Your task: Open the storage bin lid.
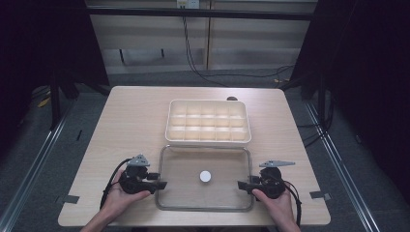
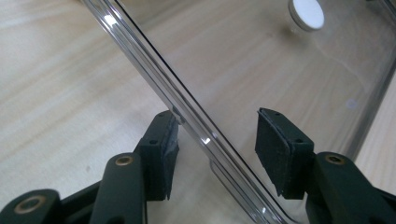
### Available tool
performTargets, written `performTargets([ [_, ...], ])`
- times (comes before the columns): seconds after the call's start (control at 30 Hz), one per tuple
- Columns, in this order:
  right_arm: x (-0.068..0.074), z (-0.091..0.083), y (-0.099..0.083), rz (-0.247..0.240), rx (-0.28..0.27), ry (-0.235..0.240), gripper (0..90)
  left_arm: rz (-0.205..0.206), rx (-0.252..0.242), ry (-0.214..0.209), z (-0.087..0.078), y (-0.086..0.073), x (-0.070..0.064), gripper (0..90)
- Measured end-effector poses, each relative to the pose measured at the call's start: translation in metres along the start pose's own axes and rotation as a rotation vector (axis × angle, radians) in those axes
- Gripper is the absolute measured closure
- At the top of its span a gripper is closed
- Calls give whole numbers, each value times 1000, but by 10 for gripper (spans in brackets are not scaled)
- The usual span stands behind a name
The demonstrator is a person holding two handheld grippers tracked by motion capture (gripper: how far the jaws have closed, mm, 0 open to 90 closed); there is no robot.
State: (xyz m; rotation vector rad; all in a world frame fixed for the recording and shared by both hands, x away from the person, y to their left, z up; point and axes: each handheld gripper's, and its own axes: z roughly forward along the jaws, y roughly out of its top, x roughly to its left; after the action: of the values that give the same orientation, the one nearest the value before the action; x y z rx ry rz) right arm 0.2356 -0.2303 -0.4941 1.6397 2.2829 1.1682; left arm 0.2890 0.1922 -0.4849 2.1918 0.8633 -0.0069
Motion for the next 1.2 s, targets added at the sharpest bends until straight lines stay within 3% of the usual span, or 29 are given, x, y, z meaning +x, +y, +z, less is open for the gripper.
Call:
performTargets([
  [0.23, 1, 0, 0, -19, 13, -49, 402, 3, 16, 2, 1, -4, -1, 493],
  [0.43, 2, 0, 0, -23, 12, -59, 399, 2, 21, -5, 1, -4, 0, 489],
  [0.53, 4, 0, -1, -31, 14, -68, 407, 6, 50, -3, 3, -5, -1, 451],
  [0.87, 3, -1, -1, -24, 17, -66, 397, 2, 49, -2, 4, -5, -2, 421],
  [0.9, 3, -1, -1, -20, 11, -79, 397, -13, 47, -10, 4, -5, -2, 410],
  [0.93, 2, -3, 0, -20, 1, -83, 396, -3, 42, 16, 4, -5, -2, 378],
  [1.1, -2, -8, 0, -10, -40, -48, 382, 17, 51, 22, 3, -5, -3, 387],
  [1.2, -1, -11, 2, -28, -72, -19, 370, 15, 26, 31, 0, -4, -3, 350],
])
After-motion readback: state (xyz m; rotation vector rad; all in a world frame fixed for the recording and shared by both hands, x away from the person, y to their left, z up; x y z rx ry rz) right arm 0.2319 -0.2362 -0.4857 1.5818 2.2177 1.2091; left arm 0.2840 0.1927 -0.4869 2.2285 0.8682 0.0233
